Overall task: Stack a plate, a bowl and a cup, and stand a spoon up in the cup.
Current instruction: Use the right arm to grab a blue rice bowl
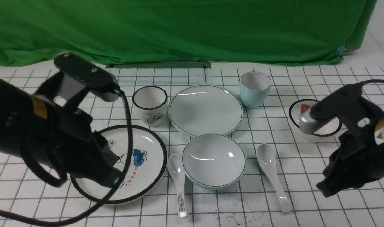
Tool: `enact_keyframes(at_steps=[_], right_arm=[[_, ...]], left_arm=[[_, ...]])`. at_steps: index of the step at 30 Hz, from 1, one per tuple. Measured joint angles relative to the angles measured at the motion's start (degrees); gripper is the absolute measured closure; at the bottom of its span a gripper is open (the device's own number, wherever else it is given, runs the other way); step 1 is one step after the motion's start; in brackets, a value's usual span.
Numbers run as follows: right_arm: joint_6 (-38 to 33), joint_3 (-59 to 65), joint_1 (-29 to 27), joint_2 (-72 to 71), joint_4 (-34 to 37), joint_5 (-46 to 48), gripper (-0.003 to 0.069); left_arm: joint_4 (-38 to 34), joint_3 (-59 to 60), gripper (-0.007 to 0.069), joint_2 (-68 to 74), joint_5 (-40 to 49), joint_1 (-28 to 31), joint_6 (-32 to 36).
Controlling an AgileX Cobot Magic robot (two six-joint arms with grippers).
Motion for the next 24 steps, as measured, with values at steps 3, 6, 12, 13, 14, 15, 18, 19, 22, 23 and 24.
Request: enact_keyframes(at_steps=[3,6,12,13,14,15,18,19,22,23,24], right_arm=[[-4.6,-4.6,-1.8,4.7,6.3,-0.1,0.0648],[-7.2,-8.7,-2.6,9.1,10.4,-1.1,0.0621],[-8.2,-14.8,0.0,16.9,11.7,-2.7,0.0280],[-7.9,-16.1,0.6,18.6,12.0,-3.3,0.0195],[-7.4,-16.8,1.0,20.0,12.1,-3.8,0.0163],[-7.3,-16.9,1.0,20.2,12.1,-4.0,0.0158],[-6.5,-18.5,1.4,24.2,12.2,-6.1,0.0135],[-6.4,-18.8,1.5,25.7,12.2,-7.0,0.0148],[-5.9,-18.8,1.5,27.6,12.2,-8.5,0.0177],[-5.5,-18.8,1.5,28.9,12.2,-9.9,0.0199],[-5.3,-18.8,1.5,29.5,12.3,-10.7,0.0205]], left_arm=[[0.0,0.0,0.0633,0.2,-1.7,-0.5,0.6],[1.0,0.0,0.0633,0.2,-2.3,-0.5,0.8],[1.5,-0.1,0.0633,0.2,-3.1,-0.5,0.8],[1.5,-0.1,0.0633,0.2,-3.5,-0.5,0.8],[1.5,-0.1,0.0633,0.2,-3.7,-0.5,0.8],[1.5,-0.1,0.0633,0.2,-3.7,-0.5,0.8],[1.5,-0.1,0.0633,0.2,-3.8,-0.5,0.8],[1.5,-0.1,0.0633,0.2,-3.8,-0.5,0.8],[1.5,-0.1,0.0633,0.2,-3.8,-0.5,0.8],[1.5,-0.1,0.0633,0.2,-3.9,-0.5,0.8],[1.5,-0.1,0.0633,0.2,-4.1,-0.5,0.8]])
